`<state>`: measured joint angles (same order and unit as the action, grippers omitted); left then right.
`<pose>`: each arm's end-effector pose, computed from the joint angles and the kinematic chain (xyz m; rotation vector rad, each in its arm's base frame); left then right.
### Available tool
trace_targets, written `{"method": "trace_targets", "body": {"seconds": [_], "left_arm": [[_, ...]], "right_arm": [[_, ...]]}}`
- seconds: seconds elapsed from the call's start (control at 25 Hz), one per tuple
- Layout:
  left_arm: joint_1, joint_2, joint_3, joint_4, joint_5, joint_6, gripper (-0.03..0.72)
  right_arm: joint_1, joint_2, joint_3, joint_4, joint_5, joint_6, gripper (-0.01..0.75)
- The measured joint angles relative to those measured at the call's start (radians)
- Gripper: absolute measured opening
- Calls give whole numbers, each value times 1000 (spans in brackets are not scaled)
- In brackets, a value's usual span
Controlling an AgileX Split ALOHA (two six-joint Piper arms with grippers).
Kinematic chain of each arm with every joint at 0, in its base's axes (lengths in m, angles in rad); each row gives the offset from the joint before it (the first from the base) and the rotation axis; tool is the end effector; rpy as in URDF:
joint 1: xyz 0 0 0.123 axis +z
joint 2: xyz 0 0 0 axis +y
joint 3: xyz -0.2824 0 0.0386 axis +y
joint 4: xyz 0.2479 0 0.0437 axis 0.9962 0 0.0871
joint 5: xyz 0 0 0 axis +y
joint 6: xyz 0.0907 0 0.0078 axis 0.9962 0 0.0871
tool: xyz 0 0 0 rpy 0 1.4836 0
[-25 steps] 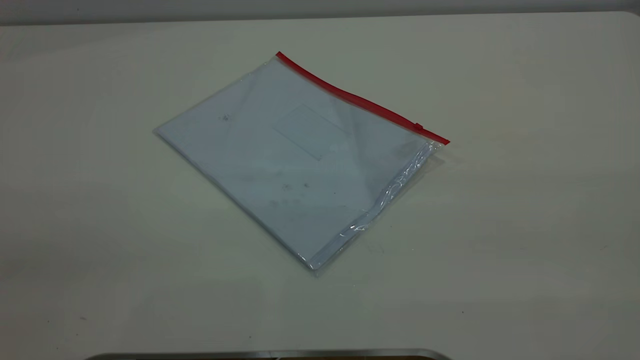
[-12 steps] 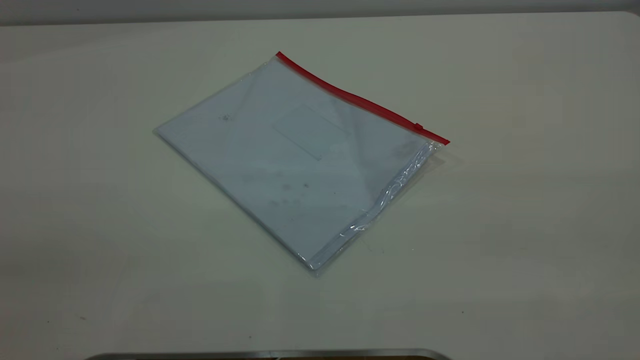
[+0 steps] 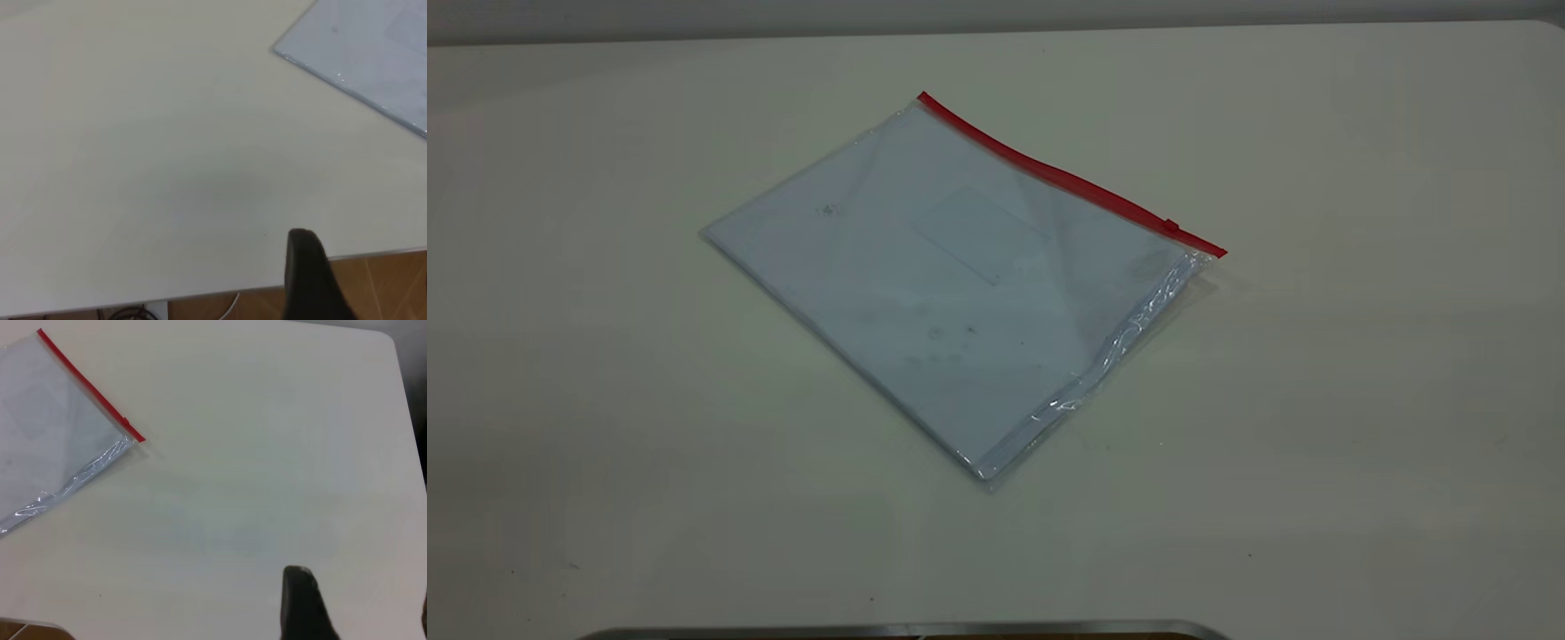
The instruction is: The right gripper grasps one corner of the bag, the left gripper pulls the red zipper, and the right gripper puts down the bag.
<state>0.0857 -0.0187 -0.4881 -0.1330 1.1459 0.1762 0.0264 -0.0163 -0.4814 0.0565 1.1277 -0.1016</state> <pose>-0.0095 -0.0119 0.2676 0.1093 2.1121 -0.0051 -0.0083 0.0044 0.2667 -0.1399 2.1076 0.0235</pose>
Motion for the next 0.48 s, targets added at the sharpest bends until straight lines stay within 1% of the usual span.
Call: {"method": "trace_targets", "body": {"seconds": [0.2,0.32,0.4,0.48], "left_arm": [[0,0,0,-19,-1,-8,475],[0,14,-22,-22,0,-50,475],[0,65,-53,-23,0,-79,475],[0,144,-93,-26,-9,-88,475]], "right_arm": [[0,0,0,20,-1,0,458],[0,13,0,114,-7,-7,458],[0,72,-1,190,-33,-35,458],[0,170,-2,225,-77,-70,458]]}}
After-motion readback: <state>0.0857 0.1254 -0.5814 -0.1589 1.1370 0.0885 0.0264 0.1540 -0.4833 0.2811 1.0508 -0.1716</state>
